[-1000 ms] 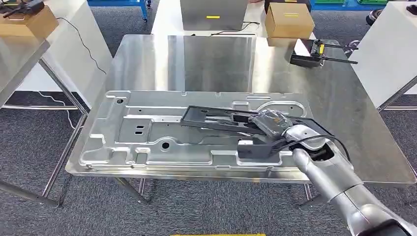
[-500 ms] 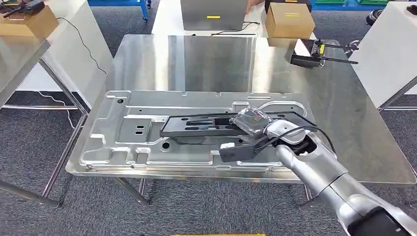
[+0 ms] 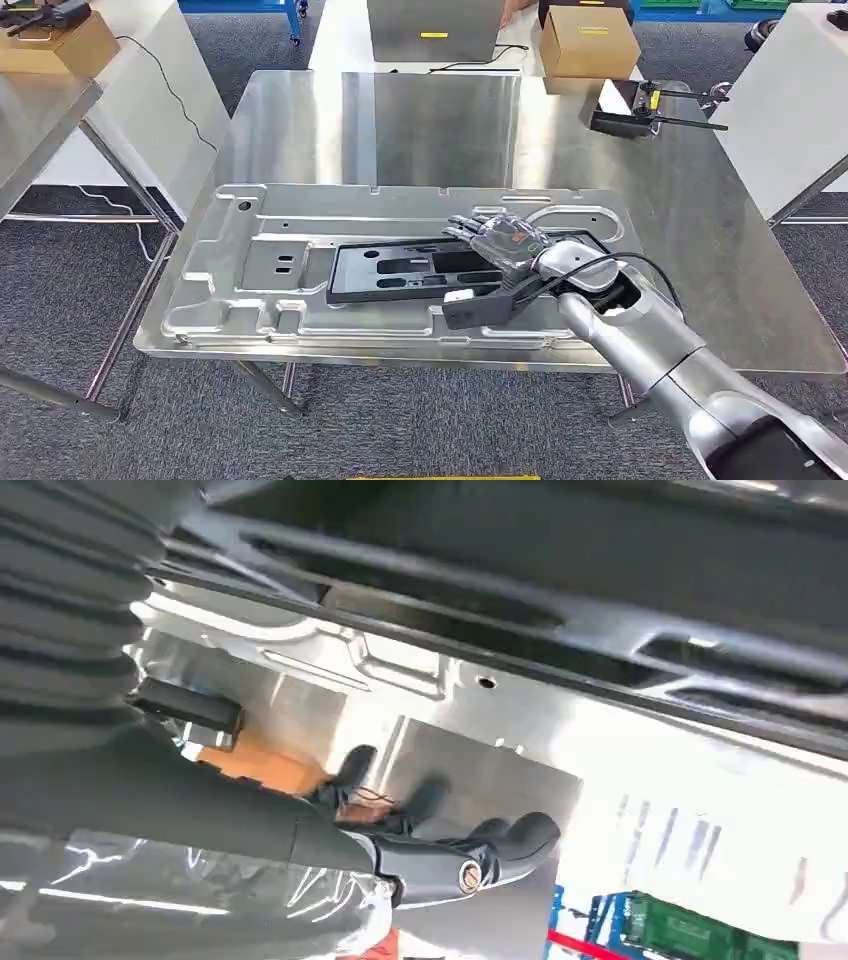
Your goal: Take the parts from the cabinet and place them on the table.
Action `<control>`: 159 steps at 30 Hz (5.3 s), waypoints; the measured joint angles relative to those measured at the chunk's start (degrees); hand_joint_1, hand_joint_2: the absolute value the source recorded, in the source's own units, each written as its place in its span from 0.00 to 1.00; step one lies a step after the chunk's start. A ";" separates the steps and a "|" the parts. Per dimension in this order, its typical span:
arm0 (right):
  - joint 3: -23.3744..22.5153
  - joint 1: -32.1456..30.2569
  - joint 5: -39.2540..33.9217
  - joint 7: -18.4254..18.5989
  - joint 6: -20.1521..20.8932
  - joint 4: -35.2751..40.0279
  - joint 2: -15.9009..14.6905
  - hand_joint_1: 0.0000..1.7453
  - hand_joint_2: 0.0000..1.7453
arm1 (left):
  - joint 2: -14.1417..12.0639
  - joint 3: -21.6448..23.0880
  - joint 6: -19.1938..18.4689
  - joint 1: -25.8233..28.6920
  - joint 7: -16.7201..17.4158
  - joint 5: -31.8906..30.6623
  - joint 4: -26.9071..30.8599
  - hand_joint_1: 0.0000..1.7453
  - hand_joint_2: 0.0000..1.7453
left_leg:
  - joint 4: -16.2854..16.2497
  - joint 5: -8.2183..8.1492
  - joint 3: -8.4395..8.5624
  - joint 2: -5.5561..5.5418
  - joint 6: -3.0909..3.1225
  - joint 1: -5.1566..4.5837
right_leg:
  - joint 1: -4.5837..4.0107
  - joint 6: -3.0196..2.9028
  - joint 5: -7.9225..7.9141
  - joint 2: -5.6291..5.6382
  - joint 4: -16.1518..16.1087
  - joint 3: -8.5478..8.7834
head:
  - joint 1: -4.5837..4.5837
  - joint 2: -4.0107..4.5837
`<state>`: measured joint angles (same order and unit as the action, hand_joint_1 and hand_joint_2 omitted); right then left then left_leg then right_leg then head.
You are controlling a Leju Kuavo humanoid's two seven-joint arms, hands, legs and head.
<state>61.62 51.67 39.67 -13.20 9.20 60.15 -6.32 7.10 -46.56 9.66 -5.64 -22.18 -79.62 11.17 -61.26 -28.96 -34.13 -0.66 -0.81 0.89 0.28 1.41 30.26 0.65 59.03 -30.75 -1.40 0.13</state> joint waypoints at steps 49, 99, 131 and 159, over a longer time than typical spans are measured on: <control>-19.82 -11.74 28.05 9.46 -30.71 25.01 -2.38 0.00 0.00 | -0.04 -0.72 2.91 0.88 -0.83 1.55 0.00 0.00 0.00 | -0.01 -0.01 0.01 -0.01 0.00 0.00 | 0.00 0.00 0.00 -0.01 -0.02 0.01 | 0.00 0.00; -12.33 -15.48 28.11 8.83 -30.47 27.58 0.09 0.00 0.00 | -0.55 -0.83 2.60 0.74 -1.16 1.64 0.02 0.00 0.00 | -0.43 1.09 -1.42 0.24 0.96 -0.04 | 0.66 1.14 1.09 -0.32 11.67 -7.79 | 0.50 0.00; -12.48 -15.64 26.64 8.46 -30.62 27.58 -0.13 0.00 0.00 | -0.52 -0.85 2.58 0.70 -1.14 1.64 0.00 0.00 0.00 | -0.38 1.52 -1.55 0.37 1.08 -0.04 | 0.19 0.07 -1.64 -0.60 4.09 -2.76 | 0.72 0.00; -12.07 -15.73 26.18 7.93 -30.38 27.47 0.31 0.00 0.00 | -0.50 -0.85 2.58 0.22 -0.42 1.49 0.00 0.00 0.00 | -0.06 1.59 -1.41 0.42 1.25 0.19 | 0.44 0.90 4.16 -0.87 16.19 -9.65 | 0.52 0.00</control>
<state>49.55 35.94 65.86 -5.27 -21.18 87.62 -6.01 6.60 -47.41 12.24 -5.42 -22.60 -78.14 11.17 -61.32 -27.37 -35.55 -0.24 0.44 1.08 0.72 2.31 34.42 -0.23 75.22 -40.40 -0.87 0.13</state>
